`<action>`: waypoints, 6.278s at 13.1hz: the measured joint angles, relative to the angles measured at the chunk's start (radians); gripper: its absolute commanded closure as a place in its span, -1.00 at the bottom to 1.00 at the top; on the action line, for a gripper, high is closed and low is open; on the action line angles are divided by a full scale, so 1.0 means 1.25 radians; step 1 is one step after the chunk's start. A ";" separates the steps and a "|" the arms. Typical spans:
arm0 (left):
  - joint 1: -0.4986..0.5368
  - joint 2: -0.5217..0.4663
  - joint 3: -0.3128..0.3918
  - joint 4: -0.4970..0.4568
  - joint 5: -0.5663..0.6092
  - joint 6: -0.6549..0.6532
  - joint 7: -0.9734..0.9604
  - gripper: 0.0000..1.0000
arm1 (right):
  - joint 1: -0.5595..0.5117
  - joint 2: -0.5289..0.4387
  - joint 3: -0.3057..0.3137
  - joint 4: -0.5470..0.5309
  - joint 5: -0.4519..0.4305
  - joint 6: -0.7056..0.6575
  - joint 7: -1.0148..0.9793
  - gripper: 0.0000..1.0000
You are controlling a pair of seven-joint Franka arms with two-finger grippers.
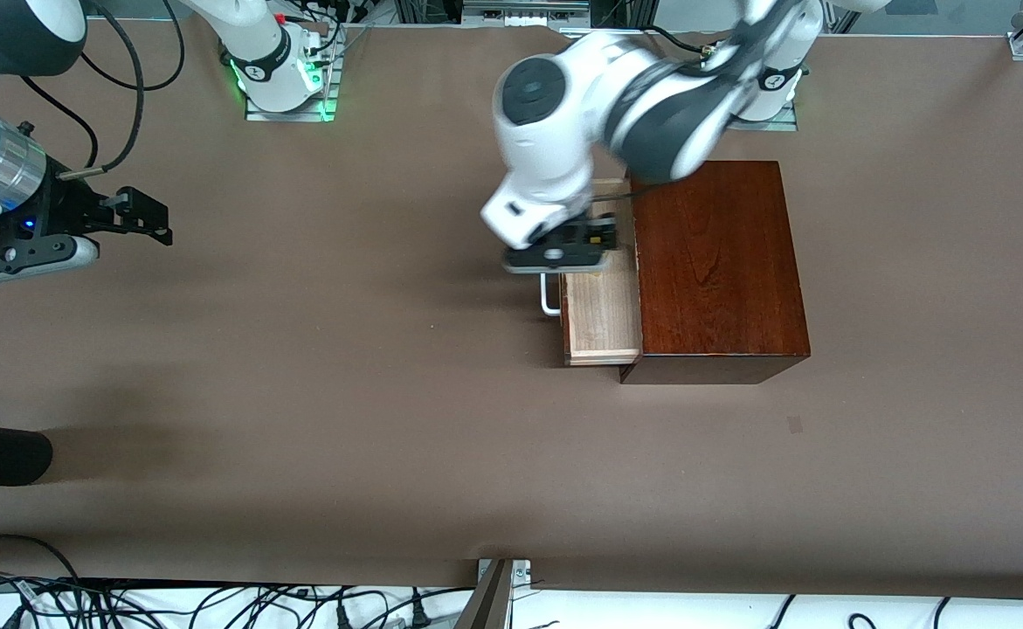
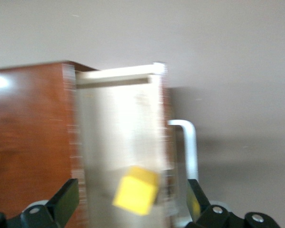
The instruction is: Open drawer, take yellow block, close drawer
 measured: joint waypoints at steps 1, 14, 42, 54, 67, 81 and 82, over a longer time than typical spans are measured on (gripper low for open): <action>0.039 -0.029 0.001 0.000 0.000 -0.037 0.056 -1.00 | 0.001 0.001 0.004 0.000 0.000 0.000 -0.001 -1.00; 0.410 -0.264 0.137 -0.107 -0.184 -0.146 0.602 -1.00 | 0.130 0.070 0.406 0.014 0.005 0.054 -0.032 -1.00; 0.345 -0.376 0.233 -0.272 -0.189 0.045 0.642 -1.00 | 0.451 0.618 0.356 0.373 -0.317 0.398 -0.069 0.47; 0.344 -0.376 0.228 -0.267 -0.189 0.033 0.642 -1.00 | 0.457 0.549 0.366 0.507 -0.278 0.220 -0.067 1.00; 0.323 -0.306 -0.074 -0.255 -0.262 -0.085 0.773 -1.00 | 0.021 0.375 0.252 0.416 -0.065 0.031 -0.076 1.00; 0.063 0.212 -0.162 0.079 -0.168 0.055 1.067 -1.00 | -0.084 0.263 0.119 -0.366 -0.028 0.652 0.029 1.00; 0.062 0.227 -0.162 0.048 -0.132 0.121 1.153 -1.00 | -0.084 0.268 0.119 -0.388 -0.027 0.681 0.038 1.00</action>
